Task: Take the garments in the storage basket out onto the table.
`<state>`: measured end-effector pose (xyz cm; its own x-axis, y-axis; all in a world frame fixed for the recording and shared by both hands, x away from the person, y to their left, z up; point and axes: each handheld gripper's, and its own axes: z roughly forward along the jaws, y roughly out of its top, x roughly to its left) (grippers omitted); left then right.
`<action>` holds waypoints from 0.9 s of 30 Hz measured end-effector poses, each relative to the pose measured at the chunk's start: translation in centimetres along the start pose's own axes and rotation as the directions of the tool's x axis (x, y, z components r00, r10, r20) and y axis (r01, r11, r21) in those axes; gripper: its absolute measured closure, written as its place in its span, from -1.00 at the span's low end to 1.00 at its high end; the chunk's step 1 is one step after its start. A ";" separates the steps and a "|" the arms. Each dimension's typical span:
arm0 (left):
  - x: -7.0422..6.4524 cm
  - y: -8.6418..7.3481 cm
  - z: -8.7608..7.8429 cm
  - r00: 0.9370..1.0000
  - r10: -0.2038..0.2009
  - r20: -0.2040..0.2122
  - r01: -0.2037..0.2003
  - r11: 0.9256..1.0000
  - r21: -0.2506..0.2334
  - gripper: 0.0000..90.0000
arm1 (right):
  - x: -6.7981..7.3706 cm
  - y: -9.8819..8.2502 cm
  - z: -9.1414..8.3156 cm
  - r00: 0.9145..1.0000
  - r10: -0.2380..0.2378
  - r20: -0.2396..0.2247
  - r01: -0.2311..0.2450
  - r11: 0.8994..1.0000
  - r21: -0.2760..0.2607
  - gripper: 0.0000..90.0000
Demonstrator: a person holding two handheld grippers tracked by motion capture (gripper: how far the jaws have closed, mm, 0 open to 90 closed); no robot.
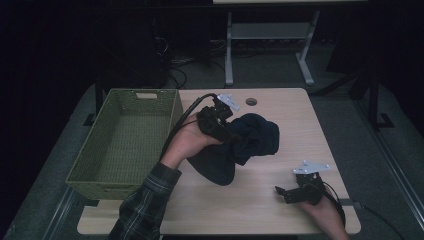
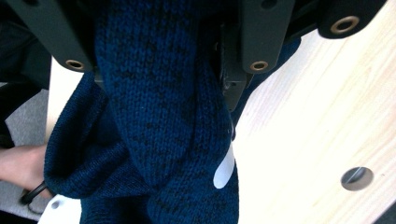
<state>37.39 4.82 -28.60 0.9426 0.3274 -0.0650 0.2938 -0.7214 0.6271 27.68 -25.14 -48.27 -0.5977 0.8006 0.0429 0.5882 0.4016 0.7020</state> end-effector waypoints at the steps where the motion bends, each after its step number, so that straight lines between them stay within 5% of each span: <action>1: -0.1 -0.1 1.0 1.000 -0.008 0.006 0.008 1.000 0.002 0.24 | 0.0 0.0 0.0 1.000 0.000 0.000 0.000 1.000 -0.001 -0.96; 12: -0.1 -0.6 5.4 1.000 0.009 0.006 -0.009 0.999 0.053 0.24 | 0.0 0.0 0.0 1.000 -0.004 0.000 0.004 1.000 -0.003 -0.96; 27: 0.0 -1.4 11.5 0.999 -0.009 0.041 0.008 1.000 0.023 0.24 | 0.0 0.0 0.0 1.000 -0.001 0.000 0.001 1.000 0.002 -0.96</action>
<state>38.80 -1.19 -38.42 0.9456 0.3087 -0.1024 0.3050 -0.7326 0.6084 27.67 -25.14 -48.28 -0.5984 0.8000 0.0427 0.5886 0.4029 0.7009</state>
